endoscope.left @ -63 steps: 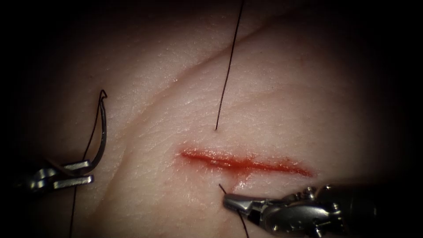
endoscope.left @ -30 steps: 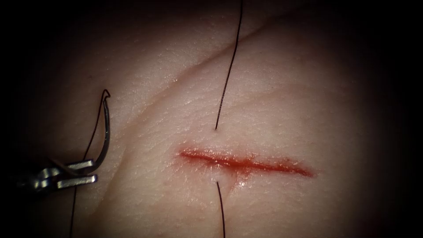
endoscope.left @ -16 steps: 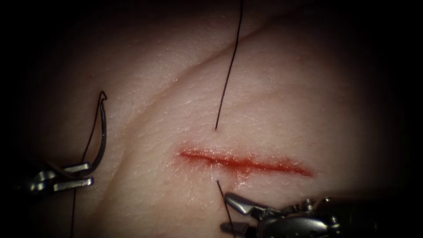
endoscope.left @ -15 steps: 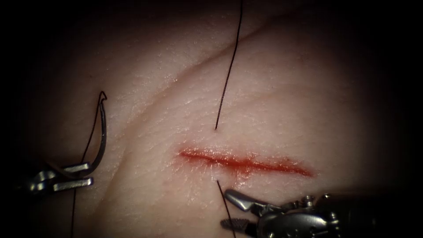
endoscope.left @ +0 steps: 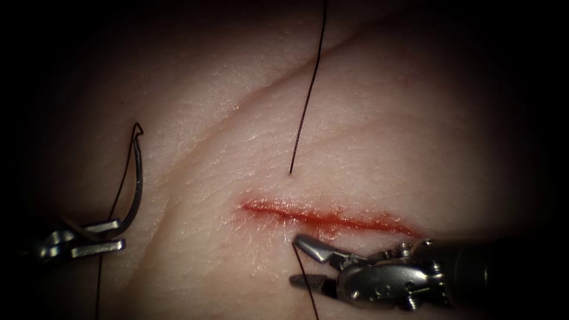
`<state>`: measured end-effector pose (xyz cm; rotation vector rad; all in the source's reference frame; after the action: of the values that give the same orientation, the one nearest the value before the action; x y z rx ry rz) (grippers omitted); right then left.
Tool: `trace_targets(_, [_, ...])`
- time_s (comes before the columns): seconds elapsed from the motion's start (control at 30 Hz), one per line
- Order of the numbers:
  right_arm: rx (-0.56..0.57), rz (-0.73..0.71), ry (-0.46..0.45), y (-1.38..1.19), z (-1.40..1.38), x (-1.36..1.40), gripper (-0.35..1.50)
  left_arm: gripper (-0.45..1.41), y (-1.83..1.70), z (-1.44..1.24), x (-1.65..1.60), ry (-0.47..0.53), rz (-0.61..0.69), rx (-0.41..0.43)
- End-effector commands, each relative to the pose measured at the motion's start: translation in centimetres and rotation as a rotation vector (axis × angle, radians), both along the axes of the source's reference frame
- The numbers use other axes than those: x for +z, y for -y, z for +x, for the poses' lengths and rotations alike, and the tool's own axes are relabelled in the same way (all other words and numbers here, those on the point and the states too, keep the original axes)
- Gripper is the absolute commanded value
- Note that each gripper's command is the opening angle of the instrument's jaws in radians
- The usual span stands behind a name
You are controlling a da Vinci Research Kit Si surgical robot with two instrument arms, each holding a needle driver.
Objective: Wound Closure
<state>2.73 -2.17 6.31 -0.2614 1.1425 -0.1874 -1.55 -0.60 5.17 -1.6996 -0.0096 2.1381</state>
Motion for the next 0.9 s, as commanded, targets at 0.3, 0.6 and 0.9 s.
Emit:
trace_targets(0.3, [-0.078, -0.003, -0.018, 0.14, -0.09, -0.01, -0.35, -0.45, 0.05, -0.05, 0.05, 0.0, 0.002, 0.001])
trace_targets(0.6, [-0.089, -0.027, -0.069, 0.64, -0.33, -0.6, -0.35, -0.45, 0.04, -0.06, 0.06, 0.001, 0.007, -0.001])
trace_targets(0.9, [-0.198, -0.066, -0.113, 1.72, -0.29, -1.44, -0.35, -0.45, 0.03, -0.09, 0.08, 0.001, 0.007, -0.003])
